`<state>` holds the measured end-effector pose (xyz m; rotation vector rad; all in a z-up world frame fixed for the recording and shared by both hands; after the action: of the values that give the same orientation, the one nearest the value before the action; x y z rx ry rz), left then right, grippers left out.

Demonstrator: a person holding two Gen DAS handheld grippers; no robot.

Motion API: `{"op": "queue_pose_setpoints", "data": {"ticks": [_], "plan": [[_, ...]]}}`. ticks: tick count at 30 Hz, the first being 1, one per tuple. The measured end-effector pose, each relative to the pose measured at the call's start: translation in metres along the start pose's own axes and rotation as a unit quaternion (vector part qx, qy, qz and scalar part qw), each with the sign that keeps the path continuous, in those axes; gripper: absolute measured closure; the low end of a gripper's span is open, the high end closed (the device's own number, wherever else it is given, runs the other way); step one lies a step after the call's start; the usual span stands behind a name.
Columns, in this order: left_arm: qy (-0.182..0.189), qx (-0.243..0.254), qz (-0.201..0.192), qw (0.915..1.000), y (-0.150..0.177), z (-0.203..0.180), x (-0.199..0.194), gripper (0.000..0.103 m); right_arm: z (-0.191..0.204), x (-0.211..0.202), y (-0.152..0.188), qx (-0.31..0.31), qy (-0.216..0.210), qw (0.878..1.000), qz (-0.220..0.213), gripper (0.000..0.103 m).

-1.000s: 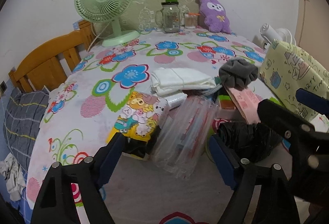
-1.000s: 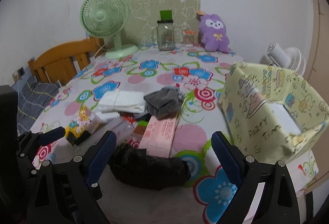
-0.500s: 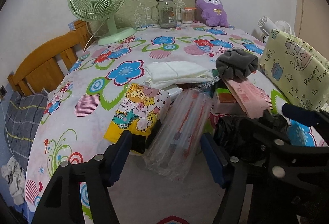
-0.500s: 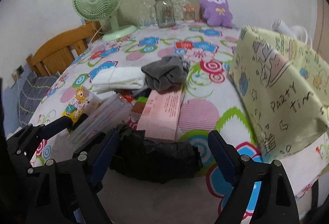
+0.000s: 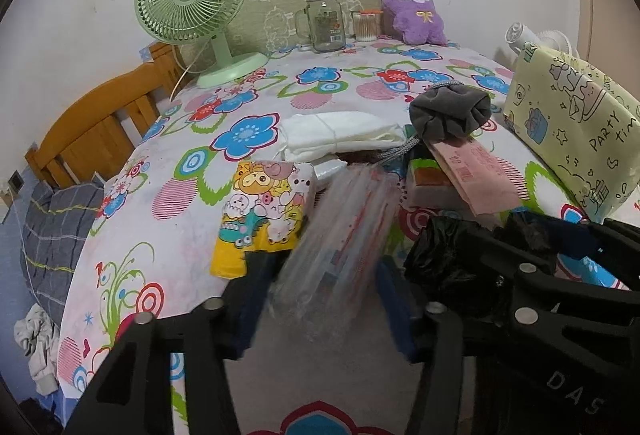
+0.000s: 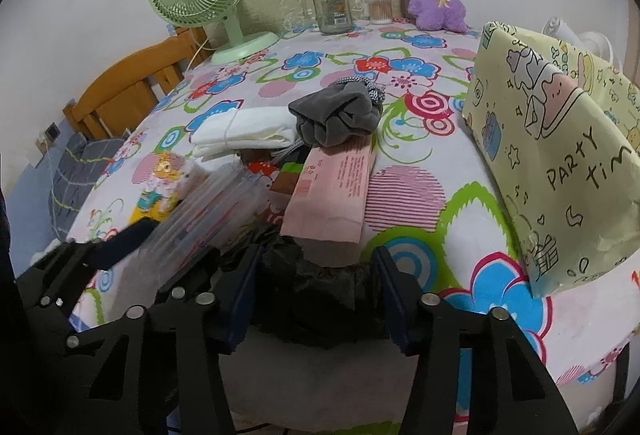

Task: Organize soft objects
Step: 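Close the right tool on the black bag while the left tool grasps the clear straw bag, then carry the black bag and clear straw bag with both tools over the storage box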

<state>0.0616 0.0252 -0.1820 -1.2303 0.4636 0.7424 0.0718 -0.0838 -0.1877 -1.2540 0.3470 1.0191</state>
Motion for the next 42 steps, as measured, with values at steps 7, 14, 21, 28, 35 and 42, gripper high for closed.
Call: {"op": "queue_pose_setpoints", "data": {"ticks": [7,14,21,28,35,42], "plan": [[0.012,0.004,-0.002,0.9999,-0.001,-0.003,-0.005,0.067,0.01,-0.004,0.0,-0.012,-0.017,1.0,-0.001,0.064],[0.047,-0.012,-0.003,0.9988,-0.007,-0.002,-0.011,0.081,0.016,-0.012,-0.008,-0.023,-0.022,0.999,-0.014,0.067],[0.054,-0.024,-0.013,0.9982,-0.017,0.001,-0.02,0.081,0.02,-0.022,-0.015,-0.028,-0.022,0.999,-0.027,0.068],[0.06,-0.043,-0.031,0.9968,-0.038,0.008,-0.035,0.081,0.026,-0.042,-0.034,-0.037,-0.019,0.998,-0.057,0.068],[0.062,-0.056,-0.051,0.9952,-0.057,0.008,-0.049,0.081,0.024,-0.062,-0.052,-0.038,-0.008,0.996,-0.082,0.068],[0.065,-0.057,-0.074,0.9935,-0.072,0.004,-0.063,0.081,0.02,-0.081,-0.066,-0.034,0.008,0.994,-0.102,0.068]]}}
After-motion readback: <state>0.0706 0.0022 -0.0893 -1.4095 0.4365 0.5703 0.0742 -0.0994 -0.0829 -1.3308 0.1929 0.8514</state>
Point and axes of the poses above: each gripper's, at about its wrist camera, not at the fingertips, and x roughly the way its jaws point, z to its left, y to its underside, the point moved 1 cm from there along x, roughly the way its jaws point, and after that the axes turned 12 degrees about -y, right-handed, at the moved point
